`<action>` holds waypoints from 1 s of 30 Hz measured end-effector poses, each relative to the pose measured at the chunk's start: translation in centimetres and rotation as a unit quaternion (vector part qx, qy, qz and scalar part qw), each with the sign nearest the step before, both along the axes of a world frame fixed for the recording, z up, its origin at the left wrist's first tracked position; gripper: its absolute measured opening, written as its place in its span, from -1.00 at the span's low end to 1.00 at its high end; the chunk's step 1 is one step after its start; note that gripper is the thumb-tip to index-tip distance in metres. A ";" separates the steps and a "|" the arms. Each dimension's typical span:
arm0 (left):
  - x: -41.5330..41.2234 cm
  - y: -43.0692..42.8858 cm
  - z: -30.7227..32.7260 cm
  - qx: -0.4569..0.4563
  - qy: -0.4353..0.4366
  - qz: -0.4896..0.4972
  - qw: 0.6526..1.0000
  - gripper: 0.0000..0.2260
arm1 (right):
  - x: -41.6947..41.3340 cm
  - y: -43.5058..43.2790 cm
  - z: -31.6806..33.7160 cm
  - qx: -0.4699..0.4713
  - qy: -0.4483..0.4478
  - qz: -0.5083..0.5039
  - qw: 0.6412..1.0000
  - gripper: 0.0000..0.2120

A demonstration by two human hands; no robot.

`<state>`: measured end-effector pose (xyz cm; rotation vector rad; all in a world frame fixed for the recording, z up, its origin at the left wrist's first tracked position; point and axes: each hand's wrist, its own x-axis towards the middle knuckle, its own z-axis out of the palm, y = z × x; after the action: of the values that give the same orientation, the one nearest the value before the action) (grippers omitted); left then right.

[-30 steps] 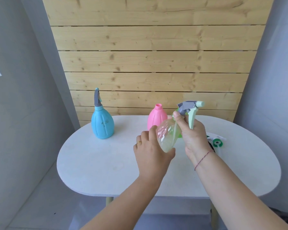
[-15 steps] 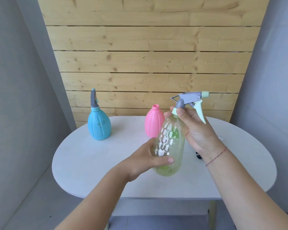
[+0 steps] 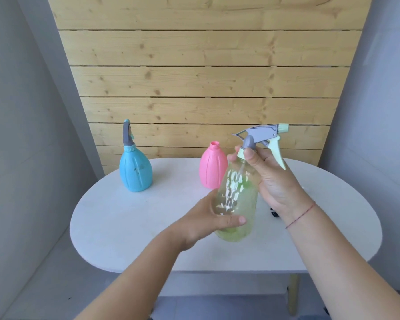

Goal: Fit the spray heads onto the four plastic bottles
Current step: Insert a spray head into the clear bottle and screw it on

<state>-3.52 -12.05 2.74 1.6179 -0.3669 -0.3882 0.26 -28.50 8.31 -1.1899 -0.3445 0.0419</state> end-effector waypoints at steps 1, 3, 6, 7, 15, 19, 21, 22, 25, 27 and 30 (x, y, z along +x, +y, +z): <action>0.0 -0.4 -0.3 0.020 -0.017 0.048 0.999 -0.38 | 0.0 0.3 0.0 -0.005 0.000 -0.023 1.000 -0.63; 0.0 -1.8 -0.8 0.044 -0.075 0.167 0.982 -0.41 | -0.2 0.9 0.0 0.003 0.007 -0.074 0.997 -0.62; -0.6 -3.9 -1.5 0.068 -0.153 0.285 0.944 -0.36 | -0.5 1.8 -0.1 0.021 0.015 -0.129 0.991 -0.67; -0.7 -4.3 -1.7 0.078 -0.160 0.298 0.938 -0.33 | -0.5 1.8 -0.1 0.019 0.020 -0.133 0.991 -0.68; 0.1 -0.8 -0.5 0.034 -0.022 0.060 0.997 -0.28 | -0.9 0.2 0.6 -0.026 0.008 -0.023 0.999 -0.63; -0.5 -2.5 -0.7 0.023 -0.051 0.136 0.989 -0.35 | -0.9 0.9 0.6 -0.045 -0.029 -0.084 0.995 -0.75; -0.6 -3.1 -0.8 -0.003 -0.056 0.167 0.984 -0.38 | -0.9 1.3 0.4 -0.037 -0.041 -0.115 0.992 -0.75; -0.6 -3.3 -0.9 -0.014 -0.060 0.182 0.981 -0.40 | -0.8 1.4 0.3 -0.035 -0.044 -0.129 0.990 -0.74; -0.7 -4.0 -0.9 -0.026 -0.080 0.221 0.972 -0.40 | -0.7 1.9 0.1 -0.031 -0.043 -0.162 0.985 -0.78; -0.8 -4.2 -1.0 -0.031 -0.096 0.236 0.966 -0.40 | -0.4 2.1 -0.1 -0.029 -0.039 -0.174 0.984 -0.81; -0.8 -4.3 -1.4 0.011 -0.117 0.245 0.962 -0.37 | -0.3 2.6 -0.5 -0.045 -0.052 -0.206 0.976 -0.82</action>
<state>-4.35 -16.32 1.30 1.7145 -0.1283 0.1773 -0.02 -25.93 7.85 -1.3364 -0.1831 -0.3692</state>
